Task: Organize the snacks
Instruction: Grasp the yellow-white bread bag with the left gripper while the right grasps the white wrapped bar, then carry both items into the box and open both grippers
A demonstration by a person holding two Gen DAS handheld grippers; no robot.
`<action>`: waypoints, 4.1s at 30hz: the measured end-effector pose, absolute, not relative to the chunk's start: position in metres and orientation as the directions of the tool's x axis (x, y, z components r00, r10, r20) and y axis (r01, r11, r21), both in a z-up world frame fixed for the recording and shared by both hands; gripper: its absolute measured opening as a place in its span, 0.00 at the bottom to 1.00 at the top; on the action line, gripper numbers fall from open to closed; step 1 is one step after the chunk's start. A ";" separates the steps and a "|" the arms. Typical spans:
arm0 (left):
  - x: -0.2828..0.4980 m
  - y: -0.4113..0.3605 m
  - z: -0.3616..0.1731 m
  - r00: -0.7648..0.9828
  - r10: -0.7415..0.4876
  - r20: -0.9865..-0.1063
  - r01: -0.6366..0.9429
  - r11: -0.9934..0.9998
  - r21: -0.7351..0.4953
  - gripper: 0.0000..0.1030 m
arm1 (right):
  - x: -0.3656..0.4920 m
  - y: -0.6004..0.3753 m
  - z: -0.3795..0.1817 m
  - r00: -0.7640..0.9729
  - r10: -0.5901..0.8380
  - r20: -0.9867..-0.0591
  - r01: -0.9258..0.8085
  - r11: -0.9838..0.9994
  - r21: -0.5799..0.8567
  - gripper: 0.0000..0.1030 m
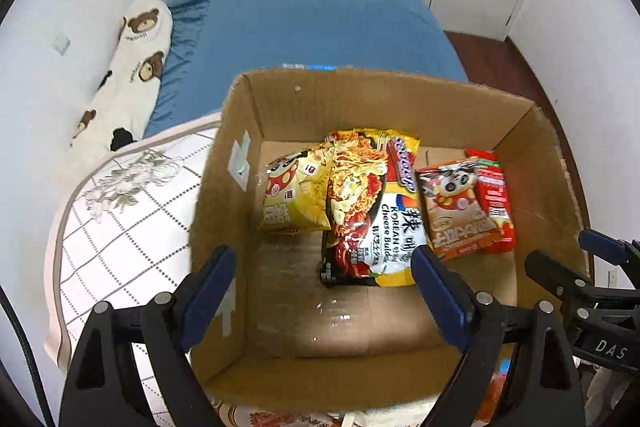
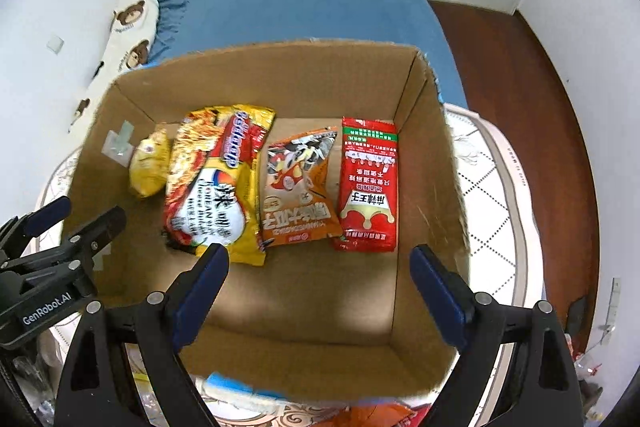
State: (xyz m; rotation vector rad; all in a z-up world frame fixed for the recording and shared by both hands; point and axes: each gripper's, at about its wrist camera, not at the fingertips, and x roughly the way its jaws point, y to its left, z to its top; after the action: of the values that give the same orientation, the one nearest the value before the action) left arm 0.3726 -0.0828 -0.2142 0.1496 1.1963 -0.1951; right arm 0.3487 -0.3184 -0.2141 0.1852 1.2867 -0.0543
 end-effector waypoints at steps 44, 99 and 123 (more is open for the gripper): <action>0.164 0.048 -0.377 0.009 -0.034 -0.999 0.004 0.999 -0.034 0.59 | 0.184 -0.217 -0.363 -0.154 0.188 -0.970 -0.001 0.982 0.190 0.56; 0.153 -0.031 -0.309 0.062 -0.198 -0.978 0.183 0.966 -0.184 0.38 | 0.096 -0.258 -0.288 0.079 0.317 -0.945 0.111 0.939 0.324 0.56; 0.422 -0.108 -0.237 0.036 -0.223 -0.974 0.187 0.959 -0.212 0.38 | 0.355 -0.331 -0.199 0.236 0.257 -0.937 0.214 0.927 0.308 0.56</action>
State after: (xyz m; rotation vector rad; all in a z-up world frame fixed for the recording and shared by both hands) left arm 0.4218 -0.1078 -0.2368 -0.0289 1.5026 -0.3146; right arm 0.3550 -0.3312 -0.1986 0.4147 1.3434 0.0307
